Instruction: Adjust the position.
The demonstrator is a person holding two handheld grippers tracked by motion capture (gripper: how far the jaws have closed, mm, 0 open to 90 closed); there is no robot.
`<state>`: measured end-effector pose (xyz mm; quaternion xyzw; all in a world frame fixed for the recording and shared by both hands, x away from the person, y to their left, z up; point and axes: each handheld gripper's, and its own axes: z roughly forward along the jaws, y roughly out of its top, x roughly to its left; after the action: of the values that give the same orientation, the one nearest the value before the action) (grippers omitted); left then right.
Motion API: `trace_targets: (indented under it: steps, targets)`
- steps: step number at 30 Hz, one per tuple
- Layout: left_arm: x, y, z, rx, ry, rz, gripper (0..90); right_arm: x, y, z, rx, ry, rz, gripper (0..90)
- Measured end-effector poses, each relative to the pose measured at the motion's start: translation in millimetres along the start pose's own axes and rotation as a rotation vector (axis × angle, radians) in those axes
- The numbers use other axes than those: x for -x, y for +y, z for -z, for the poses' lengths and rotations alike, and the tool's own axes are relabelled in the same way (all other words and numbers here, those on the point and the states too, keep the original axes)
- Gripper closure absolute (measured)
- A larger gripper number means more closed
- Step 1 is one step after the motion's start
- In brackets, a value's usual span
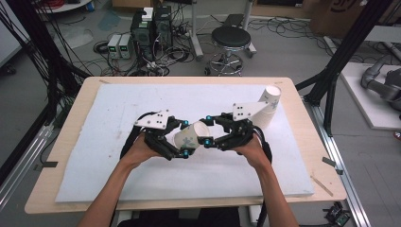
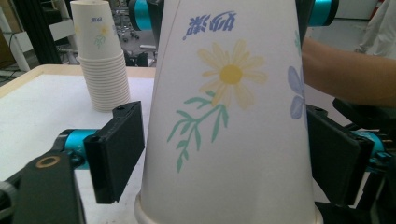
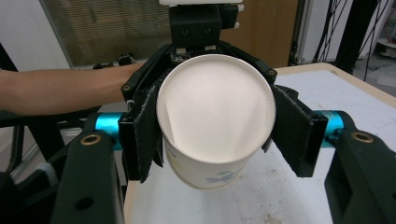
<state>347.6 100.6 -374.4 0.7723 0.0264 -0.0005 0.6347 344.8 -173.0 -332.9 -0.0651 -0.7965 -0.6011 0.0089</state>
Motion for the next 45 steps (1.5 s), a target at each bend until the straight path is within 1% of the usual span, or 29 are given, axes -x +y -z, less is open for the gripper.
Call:
trace_targets:
  steps: [3,9,14,15,16,17,18,19,20,26,29,33,35,36,37,38,39,40,41,42,43,44,45]
  targets:
    - [0.0,-0.2,0.9,-0.002,-0.008,-0.007,27.2,0.3,-0.2,0.6,-0.001,-0.001,0.0,37.5]
    - [0.1,-0.5,0.6,-0.003,-0.007,-0.008,30.1,0.5,-0.5,0.8,-0.005,-0.001,-0.003,37.6]
    - [0.8,-0.4,1.4,-0.012,-0.003,-0.011,31.4,0.7,-0.6,0.3,-0.009,0.001,0.008,36.9]
    - [0.7,-0.5,1.5,-0.013,-0.003,-0.01,31.4,0.0,-0.7,-0.2,-0.012,-0.001,0.009,33.9]
    - [0.7,-0.5,1.5,-0.013,-0.003,-0.01,31.4,0.0,-0.7,-0.2,-0.012,-0.001,0.009,33.9]
    - [0.6,-0.4,1.9,-0.015,-0.002,-0.012,31.4,-1.3,-0.9,-2.1,-0.017,-0.019,0.006,20.6]
    - [0.6,-0.4,1.8,-0.014,-0.002,-0.012,31.4,-1.3,-0.9,-2.1,-0.017,-0.019,0.006,20.6]
    - [0.7,-0.3,1.9,-0.014,-0.002,-0.012,31.7,-0.9,-1.4,-2.8,-0.026,-0.02,0.0,16.5]
    - [0.7,-0.3,1.9,-0.014,-0.002,-0.013,31.8,-0.6,-1.6,-2.9,-0.024,-0.024,0.0,14.4]
    - [0.4,-0.4,2.7,-0.016,-0.001,-0.014,32.3,-0.7,-1.6,-0.5,-0.024,-0.03,-0.01,14.2]
    - [0.9,-0.2,3.6,-0.018,0.004,-0.014,32.9,-1.5,-2.5,1.9,-0.036,-0.037,-0.019,14.2]
    - [2.4,0.9,7.3,-0.032,0.015,-0.017,33.4,-1.9,-4.2,4.4,-0.053,-0.055,-0.013,14.2]
    - [2.9,1.4,9.8,-0.053,0.024,-0.018,33.4,-2.5,-4.7,5.2,-0.068,-0.058,-0.017,14.2]
    - [3.4,1.9,11.0,-0.074,0.031,-0.018,33.4,-2.5,-4.7,5.2,-0.068,-0.058,-0.017,14.2]
    - [4.1,3.3,13.5,-0.116,0.041,-0.023,33.4,-3.0,-5.0,5.0,-0.094,-0.071,-0.01,14.2]
    - [4.1,3.3,13.5,-0.116,0.041,-0.023,33.4,-3.0,-5.0,5.0,-0.094,-0.071,-0.01,14.2]
    - [4.3,4.6,15.1,-0.136,0.041,-0.025,33.4,-4.3,-4.6,4.5,-0.125,-0.074,-0.007,14.2]
    - [4.5,6.2,16.7,-0.157,0.042,-0.025,33.4,-4.6,-4.2,3.9,-0.144,-0.084,0.004,14.2]
    - [4.3,7.6,18.6,-0.175,0.045,-0.032,33.4,-4.6,-4.2,3.9,-0.144,-0.084,0.004,14.2]
    - [4.2,9.3,20.2,-0.201,0.047,-0.033,33.4,-5.9,-3.2,2.9,-0.179,-0.088,0.009,14.2]
    - [4.2,10.8,21.5,-0.231,0.049,-0.038,33.6,-6.5,-2.7,2.5,-0.199,-0.09,0.012,14.2]
    - [4.3,12.7,23.0,-0.265,0.051,-0.043,33.6,-6.5,-2.7,2.5,-0.199,-0.09,0.012,14.2]
    - [4.1,14.6,24.0,-0.292,0.052,-0.046,33.6,-7.0,-2.2,1.6,-0.217,-0.095,0.018,14.2]
